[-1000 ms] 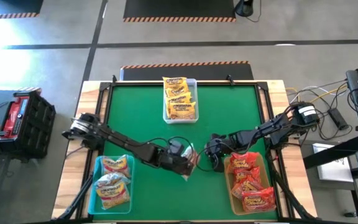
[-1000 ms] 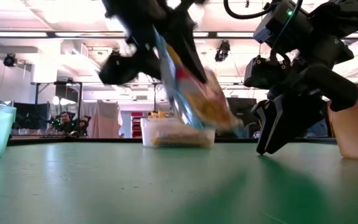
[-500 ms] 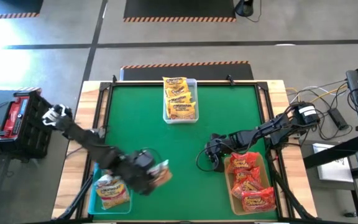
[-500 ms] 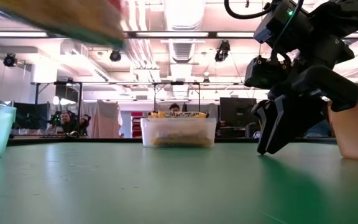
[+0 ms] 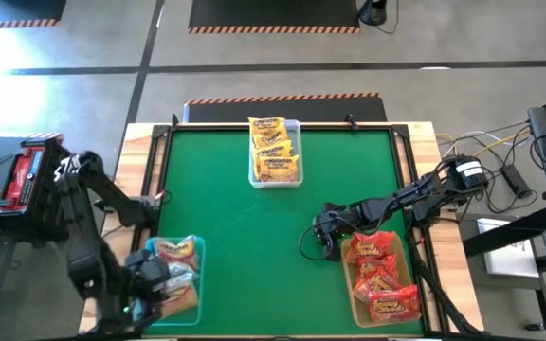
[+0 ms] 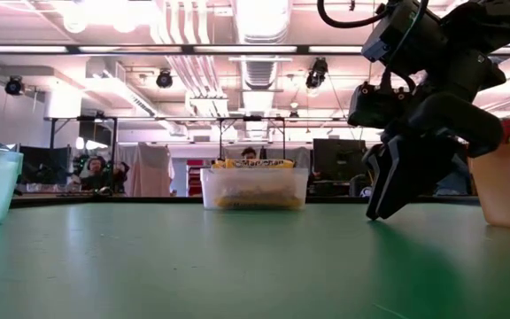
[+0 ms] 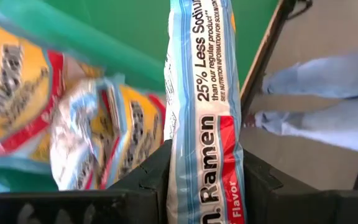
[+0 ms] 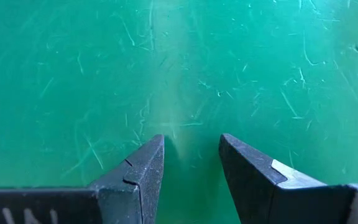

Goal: Sort Maruchan noodles
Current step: Put the blue noodle pack into the blue bin

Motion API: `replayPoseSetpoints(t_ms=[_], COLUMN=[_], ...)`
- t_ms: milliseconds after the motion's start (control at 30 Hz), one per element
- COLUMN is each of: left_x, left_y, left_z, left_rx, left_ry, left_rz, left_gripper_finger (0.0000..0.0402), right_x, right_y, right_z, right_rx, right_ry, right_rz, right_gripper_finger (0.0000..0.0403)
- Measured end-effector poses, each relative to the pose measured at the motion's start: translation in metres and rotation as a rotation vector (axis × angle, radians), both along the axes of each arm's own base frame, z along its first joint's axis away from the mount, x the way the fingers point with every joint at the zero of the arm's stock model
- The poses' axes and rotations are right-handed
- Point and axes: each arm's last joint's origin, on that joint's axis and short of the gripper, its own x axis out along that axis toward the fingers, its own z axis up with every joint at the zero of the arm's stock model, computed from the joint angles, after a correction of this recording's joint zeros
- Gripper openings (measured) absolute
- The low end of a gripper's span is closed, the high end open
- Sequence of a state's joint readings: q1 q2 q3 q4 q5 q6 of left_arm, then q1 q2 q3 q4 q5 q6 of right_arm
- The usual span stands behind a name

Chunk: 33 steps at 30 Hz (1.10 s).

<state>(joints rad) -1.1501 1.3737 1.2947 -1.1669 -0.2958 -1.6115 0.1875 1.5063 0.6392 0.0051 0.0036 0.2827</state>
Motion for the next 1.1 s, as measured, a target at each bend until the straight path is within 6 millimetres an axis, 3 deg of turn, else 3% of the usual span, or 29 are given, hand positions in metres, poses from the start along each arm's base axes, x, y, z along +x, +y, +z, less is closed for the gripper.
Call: replayPoseSetpoints(t_ms=[200,633,800,967,1100], left_x=[-0.021,-0.021,-0.021,-0.022,-0.022], left_y=[-0.016,-0.026,-0.021,-0.018,-0.02], left_z=[-0.014,-0.062,-0.077,-0.086,-0.083], left_rx=[0.035,-0.008,0.034,0.034,0.018], left_ry=[0.03,0.009,0.013,0.033,0.03], left_rz=[-0.053,-0.156,-0.186,-0.125,-0.127], left_gripper_finger=[0.0102,0.0103,0.0105,0.0121,0.0135], right_x=[0.0,0.0,0.0,0.0,0.0], right_y=[0.0,-0.003,-0.004,-0.004,-0.003], right_z=[0.0,0.0,-0.001,0.0,0.0], right_rx=[0.0,-0.063,-0.063,-0.053,-0.045], right_ry=[0.0,-0.007,-0.007,-0.009,-0.009], right_rz=[-0.01,-0.088,-0.099,-0.109,-0.116], right_gripper_finger=[0.015,0.015,0.015,0.015,0.015])
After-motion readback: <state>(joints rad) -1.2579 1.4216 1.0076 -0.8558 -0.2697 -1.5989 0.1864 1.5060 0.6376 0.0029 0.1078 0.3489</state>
